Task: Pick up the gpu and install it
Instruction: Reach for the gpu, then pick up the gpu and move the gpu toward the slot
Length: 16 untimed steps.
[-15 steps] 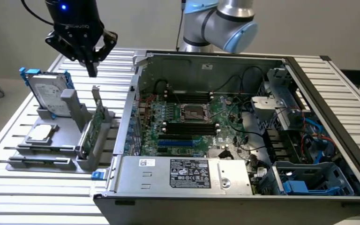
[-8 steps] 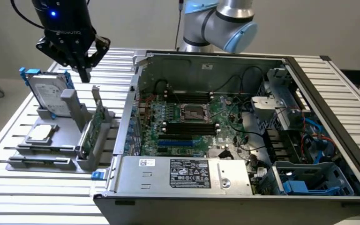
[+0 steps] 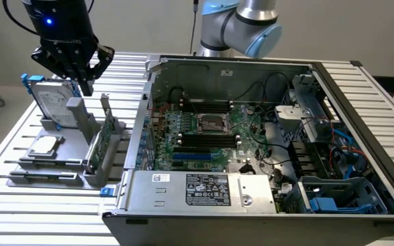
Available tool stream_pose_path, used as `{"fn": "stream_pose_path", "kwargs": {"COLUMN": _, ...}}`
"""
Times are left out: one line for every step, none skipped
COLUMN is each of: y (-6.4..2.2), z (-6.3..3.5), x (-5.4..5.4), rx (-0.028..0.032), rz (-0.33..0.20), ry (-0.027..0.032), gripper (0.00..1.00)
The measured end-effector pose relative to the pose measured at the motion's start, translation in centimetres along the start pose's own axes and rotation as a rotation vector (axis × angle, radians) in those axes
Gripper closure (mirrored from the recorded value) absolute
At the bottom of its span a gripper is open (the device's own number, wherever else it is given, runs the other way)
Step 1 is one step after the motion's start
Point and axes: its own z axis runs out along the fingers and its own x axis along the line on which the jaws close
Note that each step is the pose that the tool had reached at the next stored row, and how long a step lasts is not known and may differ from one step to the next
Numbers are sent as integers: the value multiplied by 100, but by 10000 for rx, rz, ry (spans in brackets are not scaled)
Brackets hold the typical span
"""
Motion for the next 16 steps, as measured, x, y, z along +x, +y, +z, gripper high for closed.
{"fn": "stream_pose_path", "kwargs": {"y": 0, "z": -1, "x": 0, "rx": 1, "rz": -1, "ry": 1, "gripper": 89}}
{"fn": "stream_pose_path", "kwargs": {"y": 0, "z": -1, "x": 1, "rx": 1, "rz": 0, "ry": 1, "gripper": 89}}
{"fn": "stream_pose_path", "kwargs": {"y": 0, "z": 0, "x": 1, "rx": 1, "rz": 0, "ry": 0, "gripper": 89}}
{"fn": "stream_pose_path", "kwargs": {"y": 0, "z": 0, "x": 1, "rx": 1, "rz": 0, "ry": 0, "gripper": 89}}
{"fn": "stream_pose_path", "kwargs": {"y": 0, "z": 0, "x": 1, "rx": 1, "rz": 0, "ry": 0, "gripper": 89}}
{"fn": "stream_pose_path", "kwargs": {"y": 0, "z": 0, "x": 1, "rx": 1, "rz": 1, "ry": 0, "gripper": 89}}
{"fn": "stream_pose_path", "kwargs": {"y": 0, "z": 0, "x": 2, "rx": 1, "rz": 1, "ry": 0, "gripper": 89}}
{"fn": "stream_pose_path", "kwargs": {"y": 0, "z": 0, "x": 2, "rx": 1, "rz": 0, "ry": 0, "gripper": 89}}
{"fn": "stream_pose_path", "kwargs": {"y": 0, "z": 0, "x": 2, "rx": 1, "rz": 1, "ry": 0, "gripper": 89}}
{"fn": "stream_pose_path", "kwargs": {"y": 0, "z": 0, "x": 2, "rx": 1, "rz": 1, "ry": 0, "gripper": 89}}
{"fn": "stream_pose_path", "kwargs": {"y": 0, "z": 0, "x": 2, "rx": 1, "rz": 1, "ry": 0, "gripper": 89}}
{"fn": "stream_pose_path", "kwargs": {"y": 0, "z": 0, "x": 2, "rx": 1, "rz": 1, "ry": 0, "gripper": 89}}
{"fn": "stream_pose_path", "kwargs": {"y": 0, "z": 0, "x": 3, "rx": 1, "rz": 0, "ry": 0, "gripper": 89}}
{"fn": "stream_pose_path", "kwargs": {"y": 0, "z": 0, "x": 3, "rx": 1, "rz": 0, "ry": 0, "gripper": 89}}
{"fn": "stream_pose_path", "kwargs": {"y": 0, "z": 0, "x": 3, "rx": 1, "rz": 0, "ry": 0, "gripper": 89}}
{"fn": "stream_pose_path", "kwargs": {"y": 0, "z": 0, "x": 3, "rx": 1, "rz": 1, "ry": 0, "gripper": 88}}
